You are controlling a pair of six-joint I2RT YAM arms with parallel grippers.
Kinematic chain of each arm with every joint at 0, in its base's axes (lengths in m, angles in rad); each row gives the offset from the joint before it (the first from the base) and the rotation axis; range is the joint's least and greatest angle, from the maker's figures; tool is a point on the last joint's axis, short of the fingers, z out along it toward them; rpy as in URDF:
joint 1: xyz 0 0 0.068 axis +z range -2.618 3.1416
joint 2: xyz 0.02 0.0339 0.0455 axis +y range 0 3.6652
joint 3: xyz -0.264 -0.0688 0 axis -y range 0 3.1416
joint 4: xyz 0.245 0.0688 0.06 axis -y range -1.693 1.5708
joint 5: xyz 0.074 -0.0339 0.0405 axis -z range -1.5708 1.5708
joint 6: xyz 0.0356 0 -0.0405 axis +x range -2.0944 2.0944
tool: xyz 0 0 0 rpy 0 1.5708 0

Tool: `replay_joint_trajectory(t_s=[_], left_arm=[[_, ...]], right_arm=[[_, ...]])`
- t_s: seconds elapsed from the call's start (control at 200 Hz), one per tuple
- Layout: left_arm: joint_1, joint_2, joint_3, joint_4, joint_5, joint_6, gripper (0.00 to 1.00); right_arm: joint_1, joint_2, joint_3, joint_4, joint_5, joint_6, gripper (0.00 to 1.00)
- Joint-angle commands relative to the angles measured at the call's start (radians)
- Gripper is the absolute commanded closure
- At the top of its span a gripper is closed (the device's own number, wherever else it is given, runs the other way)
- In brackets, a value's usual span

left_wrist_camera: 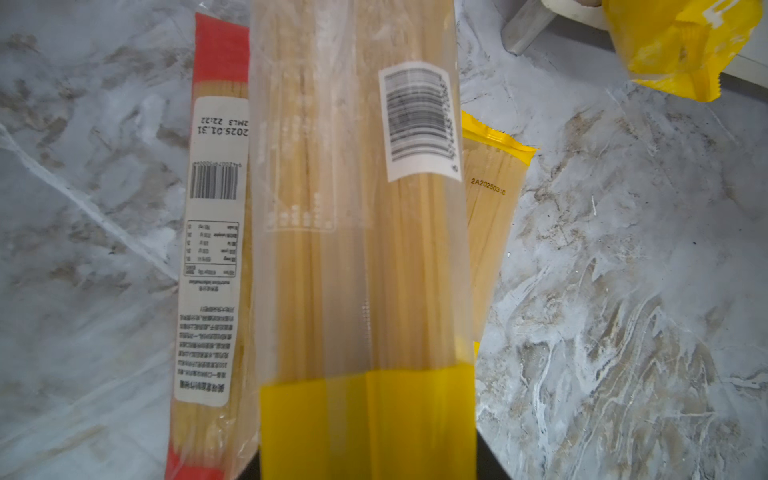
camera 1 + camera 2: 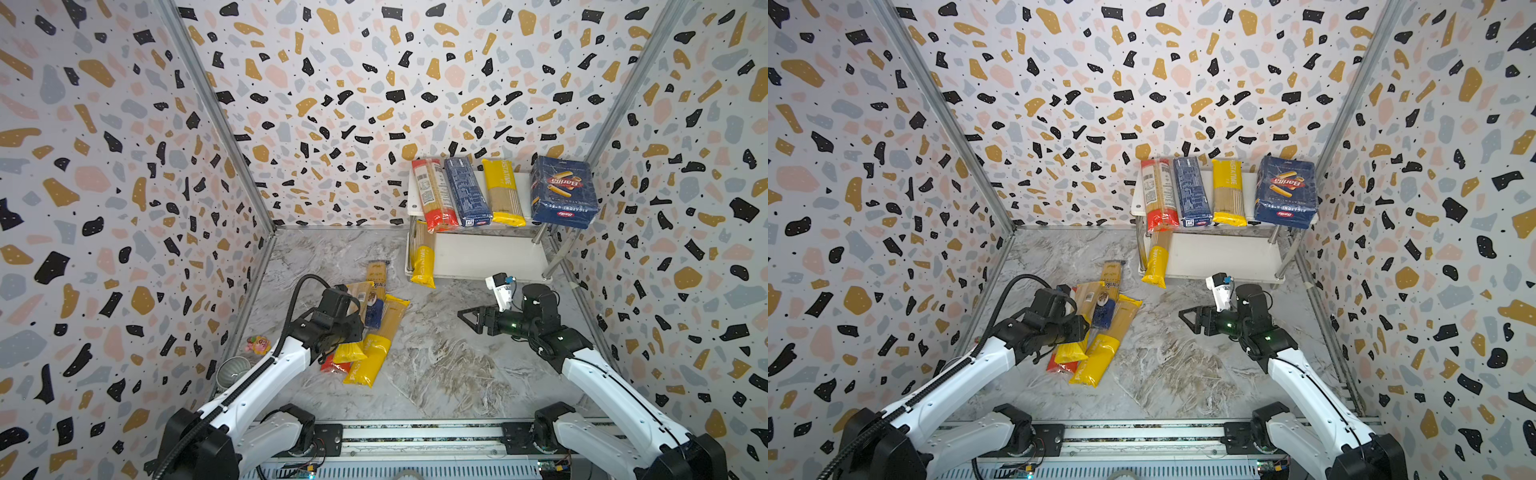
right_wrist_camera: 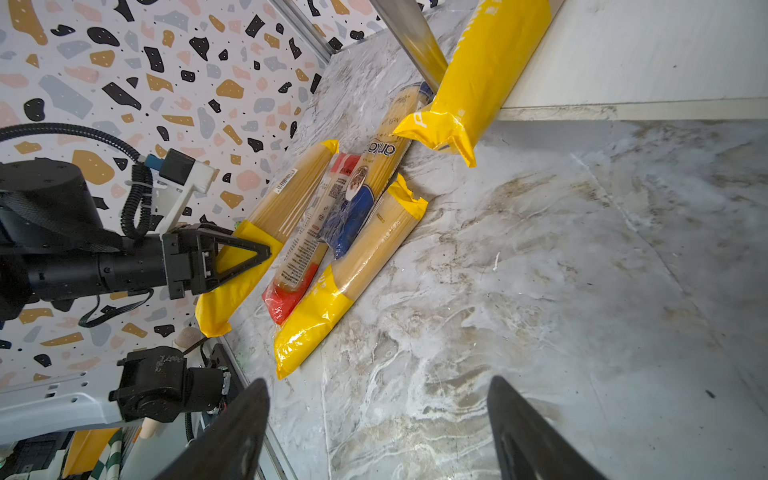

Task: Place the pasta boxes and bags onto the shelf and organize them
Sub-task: 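Lift the clear bag upright and carry it toward the lower shelf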

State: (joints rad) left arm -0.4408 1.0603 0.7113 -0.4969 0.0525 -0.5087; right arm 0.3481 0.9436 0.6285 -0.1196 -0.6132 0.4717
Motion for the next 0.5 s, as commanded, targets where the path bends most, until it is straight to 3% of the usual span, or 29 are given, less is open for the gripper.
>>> replay_joint_trajectory(t_s=[0.0, 0.255, 0.496], left_arm=[[-0.025, -0.053, 0.013, 0.106, 0.067, 0.003, 1.0], [-0.168, -0.082, 0.073, 0.141, 0.071, -0.075, 1.0], [-0.35, -0.02, 0.139, 0.206, -0.017, -0.134, 1.0]], right_arm=[[0.005, -0.02, 0.036, -0.003, -0.014, 0.0, 0.18], [-0.019, -0.066, 0.026, -0.05, -0.016, -0.001, 0.18], [-0.067, -0.163, 0.031, -0.156, 0.02, -0.016, 0.18]])
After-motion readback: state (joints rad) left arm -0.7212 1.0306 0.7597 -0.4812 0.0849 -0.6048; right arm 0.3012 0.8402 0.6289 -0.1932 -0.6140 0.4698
